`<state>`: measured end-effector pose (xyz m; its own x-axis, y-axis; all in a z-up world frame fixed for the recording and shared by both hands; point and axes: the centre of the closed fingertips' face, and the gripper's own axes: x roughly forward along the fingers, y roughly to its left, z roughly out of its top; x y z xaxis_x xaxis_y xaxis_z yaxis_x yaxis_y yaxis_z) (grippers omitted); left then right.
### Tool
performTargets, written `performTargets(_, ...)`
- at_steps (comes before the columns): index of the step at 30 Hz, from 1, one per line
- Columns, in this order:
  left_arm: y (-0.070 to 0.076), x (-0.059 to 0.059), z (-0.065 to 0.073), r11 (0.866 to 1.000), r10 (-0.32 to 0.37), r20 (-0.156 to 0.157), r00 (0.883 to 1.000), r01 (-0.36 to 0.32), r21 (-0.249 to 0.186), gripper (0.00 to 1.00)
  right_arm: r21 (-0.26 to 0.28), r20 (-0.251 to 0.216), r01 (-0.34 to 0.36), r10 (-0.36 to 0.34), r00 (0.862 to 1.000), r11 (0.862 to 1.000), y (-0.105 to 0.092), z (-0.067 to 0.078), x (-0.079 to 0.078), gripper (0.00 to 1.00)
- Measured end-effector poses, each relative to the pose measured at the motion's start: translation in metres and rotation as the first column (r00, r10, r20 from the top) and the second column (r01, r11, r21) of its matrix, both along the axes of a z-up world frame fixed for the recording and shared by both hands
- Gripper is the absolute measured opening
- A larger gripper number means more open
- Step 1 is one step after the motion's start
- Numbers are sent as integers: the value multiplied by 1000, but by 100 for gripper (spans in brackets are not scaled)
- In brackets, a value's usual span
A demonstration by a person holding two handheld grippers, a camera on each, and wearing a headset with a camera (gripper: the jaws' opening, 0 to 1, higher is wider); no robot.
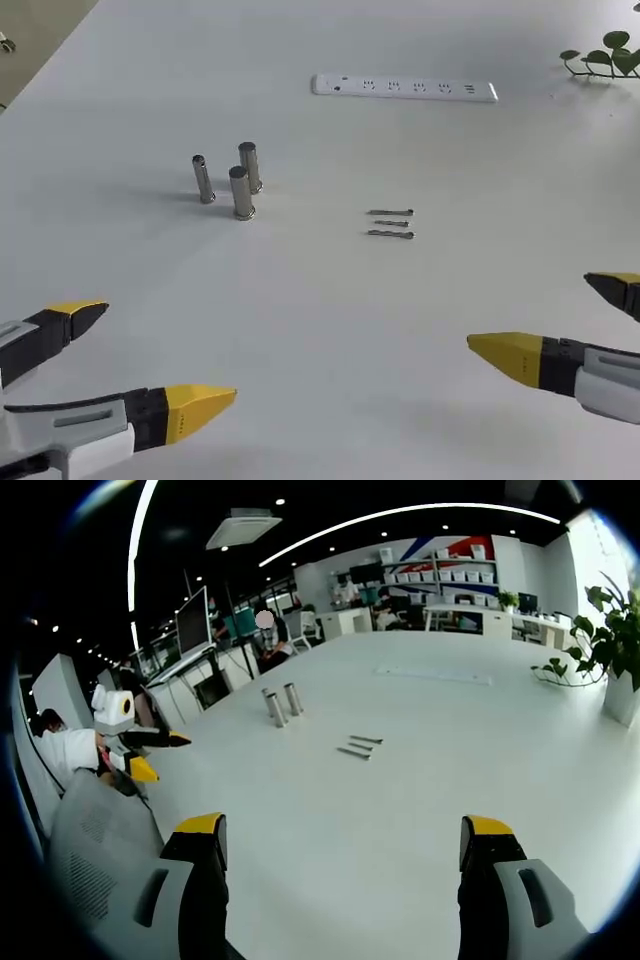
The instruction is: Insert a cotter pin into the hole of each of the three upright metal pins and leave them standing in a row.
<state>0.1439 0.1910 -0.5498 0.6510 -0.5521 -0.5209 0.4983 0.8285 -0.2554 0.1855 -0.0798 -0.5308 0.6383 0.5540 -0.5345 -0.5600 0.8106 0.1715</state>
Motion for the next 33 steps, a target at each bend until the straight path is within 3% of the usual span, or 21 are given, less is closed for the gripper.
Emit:
performTargets(10,5,6,1,1000,16,4,1000,-16,1,99,1,-9,0,0,1000,1000,0,0,0,95)
performTargets(21,13,15,3,999,41,29,999,-42,25,99,2,-7,7,-7,1000,1000,-1,1,1,94)
performTargets(27,11,20,8,999,45,42,998,-45,-6,99,2,-7,9,-9,1000,1000,0,-1,2,94)
performTargets(33,8,23,8,999,32,45,998,-32,-7,99,-1,-9,10,-10,1000,1000,-1,-1,2,94)
